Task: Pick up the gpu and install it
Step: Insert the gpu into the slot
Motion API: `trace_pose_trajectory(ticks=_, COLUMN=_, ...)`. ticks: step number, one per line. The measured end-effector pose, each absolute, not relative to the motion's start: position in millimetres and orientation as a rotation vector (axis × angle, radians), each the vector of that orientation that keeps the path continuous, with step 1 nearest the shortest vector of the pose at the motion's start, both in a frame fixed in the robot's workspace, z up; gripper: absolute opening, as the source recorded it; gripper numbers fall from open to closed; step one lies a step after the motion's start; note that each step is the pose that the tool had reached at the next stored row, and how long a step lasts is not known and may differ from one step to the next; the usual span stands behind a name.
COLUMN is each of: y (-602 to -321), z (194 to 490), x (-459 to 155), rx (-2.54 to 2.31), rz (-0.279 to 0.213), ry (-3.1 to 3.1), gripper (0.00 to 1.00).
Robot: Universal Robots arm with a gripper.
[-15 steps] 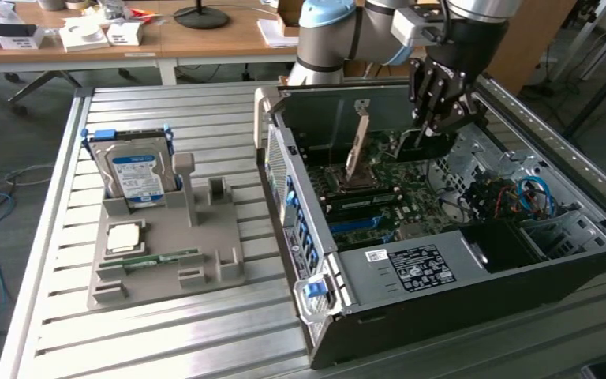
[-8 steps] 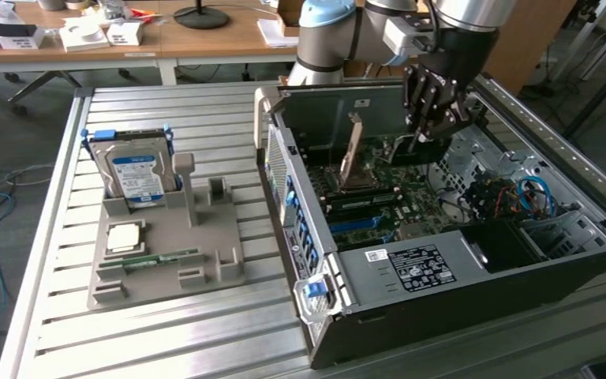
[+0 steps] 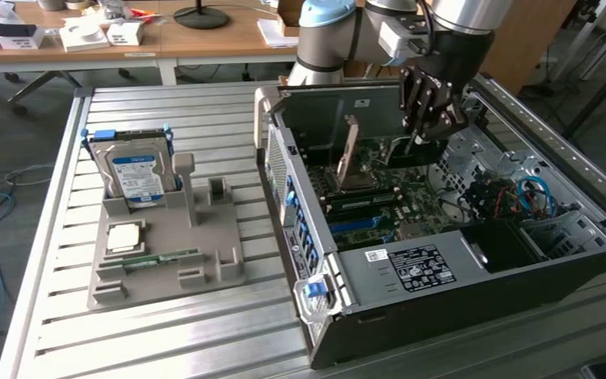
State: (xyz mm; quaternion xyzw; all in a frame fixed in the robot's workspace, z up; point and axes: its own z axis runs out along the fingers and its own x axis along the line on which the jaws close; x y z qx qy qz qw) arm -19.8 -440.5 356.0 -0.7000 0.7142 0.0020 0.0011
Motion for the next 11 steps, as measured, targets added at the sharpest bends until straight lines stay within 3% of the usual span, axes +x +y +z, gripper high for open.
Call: trace_pose_trajectory(ticks=11, y=-452.3, z=355.8, x=-20.8, rx=-2.197, rz=0.006, ry=2.242, gripper=0.26)
